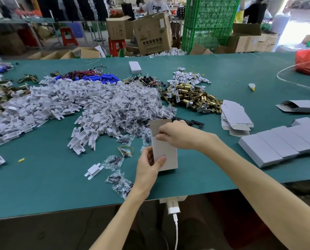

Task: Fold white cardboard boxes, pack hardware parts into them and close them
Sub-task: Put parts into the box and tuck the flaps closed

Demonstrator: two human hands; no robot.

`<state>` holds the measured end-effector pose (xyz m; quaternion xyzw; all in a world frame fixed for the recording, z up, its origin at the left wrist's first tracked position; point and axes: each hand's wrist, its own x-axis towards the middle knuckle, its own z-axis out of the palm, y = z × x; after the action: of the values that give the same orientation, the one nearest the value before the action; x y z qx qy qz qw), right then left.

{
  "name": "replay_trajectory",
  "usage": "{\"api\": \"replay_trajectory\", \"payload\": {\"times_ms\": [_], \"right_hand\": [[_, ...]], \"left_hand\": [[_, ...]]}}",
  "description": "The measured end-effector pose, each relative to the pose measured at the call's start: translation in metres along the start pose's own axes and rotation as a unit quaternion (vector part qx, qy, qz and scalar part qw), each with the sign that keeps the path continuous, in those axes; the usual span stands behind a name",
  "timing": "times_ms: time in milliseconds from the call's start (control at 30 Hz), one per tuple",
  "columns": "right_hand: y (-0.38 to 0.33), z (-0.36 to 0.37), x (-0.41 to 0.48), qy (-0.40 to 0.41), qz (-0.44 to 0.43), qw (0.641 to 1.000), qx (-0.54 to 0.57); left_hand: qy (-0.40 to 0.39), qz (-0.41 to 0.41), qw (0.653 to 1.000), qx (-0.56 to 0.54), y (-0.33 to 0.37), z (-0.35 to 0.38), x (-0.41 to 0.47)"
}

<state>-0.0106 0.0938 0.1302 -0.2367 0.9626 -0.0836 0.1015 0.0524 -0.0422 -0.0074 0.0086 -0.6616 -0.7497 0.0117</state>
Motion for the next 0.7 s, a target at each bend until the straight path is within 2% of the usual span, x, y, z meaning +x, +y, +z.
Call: {"api": "replay_trajectory", "payload": {"times_ms": [100,167,233,267,300,367,467,700], "right_hand": [[0.008,-0.004,-0.008,0.085,-0.027,0.988,0.130],[0.018,-0.005,-0.011,0.177,-0.021,0.956,0.234],[0.035,-0.003,-0.010,0.260,0.012,0.928,0.268],[0.046,0.001,-0.010,0.276,0.041,0.927,0.252],[0.057,0.006,-0.008,0.264,0.074,0.934,0.227],[0.076,0.023,-0.007,0.179,0.137,0.958,0.179],[0.090,0.059,-0.007,0.097,0.171,0.974,0.117],[0.092,0.076,-0.001,0.154,0.157,0.969,0.111]], "left_hand": [[0.002,-0.001,1.000,0.005,-0.002,0.000,0.001],[0.004,0.000,1.000,0.009,-0.003,-0.001,0.001],[0.003,0.000,1.000,0.014,-0.003,-0.001,0.001],[0.004,0.000,1.000,0.016,-0.003,-0.001,0.001],[0.005,0.000,1.000,0.017,-0.003,0.000,0.002],[0.006,0.002,1.000,0.019,-0.003,0.000,0.002],[0.007,0.004,1.000,0.025,-0.003,-0.001,0.002],[0.008,0.007,0.999,0.033,-0.002,0.000,0.002]]}}
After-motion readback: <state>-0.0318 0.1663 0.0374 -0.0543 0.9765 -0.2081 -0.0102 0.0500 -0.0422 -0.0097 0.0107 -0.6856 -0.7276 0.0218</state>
